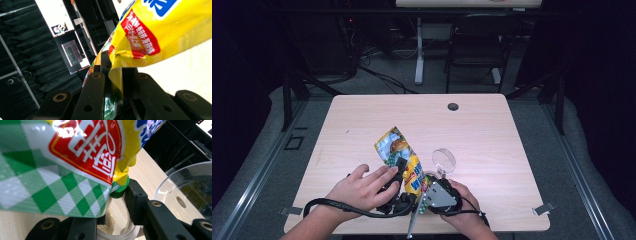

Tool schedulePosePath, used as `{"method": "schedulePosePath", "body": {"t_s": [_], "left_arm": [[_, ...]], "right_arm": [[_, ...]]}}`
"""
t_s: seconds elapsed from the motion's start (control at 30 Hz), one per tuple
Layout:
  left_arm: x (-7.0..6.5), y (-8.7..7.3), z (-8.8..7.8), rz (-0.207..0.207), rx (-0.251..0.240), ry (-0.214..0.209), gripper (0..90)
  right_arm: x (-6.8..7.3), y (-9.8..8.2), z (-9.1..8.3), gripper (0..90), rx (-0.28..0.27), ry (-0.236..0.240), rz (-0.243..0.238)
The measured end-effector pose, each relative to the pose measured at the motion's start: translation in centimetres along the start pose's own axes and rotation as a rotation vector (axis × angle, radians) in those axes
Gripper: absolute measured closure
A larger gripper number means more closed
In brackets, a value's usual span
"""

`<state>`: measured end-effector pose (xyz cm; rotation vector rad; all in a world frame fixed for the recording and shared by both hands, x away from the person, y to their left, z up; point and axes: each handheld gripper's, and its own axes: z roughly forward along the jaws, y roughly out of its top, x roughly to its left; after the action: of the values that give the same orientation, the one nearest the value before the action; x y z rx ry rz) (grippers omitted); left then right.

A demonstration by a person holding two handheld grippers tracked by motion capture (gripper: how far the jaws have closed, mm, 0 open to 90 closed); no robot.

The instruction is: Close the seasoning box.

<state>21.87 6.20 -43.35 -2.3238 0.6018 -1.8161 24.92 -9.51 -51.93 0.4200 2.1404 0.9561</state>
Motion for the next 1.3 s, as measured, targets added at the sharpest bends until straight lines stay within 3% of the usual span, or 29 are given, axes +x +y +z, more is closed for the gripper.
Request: {"method": "schedulePosePath", "body": {"t_s": [0.17, 0.63, 1.2, 1.3], "left_arm": [[0.03, 0.08, -0.11, -0.013, -0.005, -0.013, 84.5], [0.23, 0.22, -0.32, 0.007, -0.015, -0.002, 84.6], [0.20, 0.25, -0.42, -0.021, -0.014, -0.002, 84.7], [0.41, 0.30, -0.47, -0.006, -0.010, -0.006, 84.7]], "right_arm": [[-0.02, -0.02, 0.01, 71.8, 0.003, -0.003, -0.001], [-0.02, -0.05, 0.08, 71.7, -0.001, 0.001, 0.002], [-0.06, 0.00, 0.04, 71.7, -0.007, 0.005, 0.014], [-0.06, 0.02, 0.04, 71.8, -0.008, 0.006, 0.014]]}}
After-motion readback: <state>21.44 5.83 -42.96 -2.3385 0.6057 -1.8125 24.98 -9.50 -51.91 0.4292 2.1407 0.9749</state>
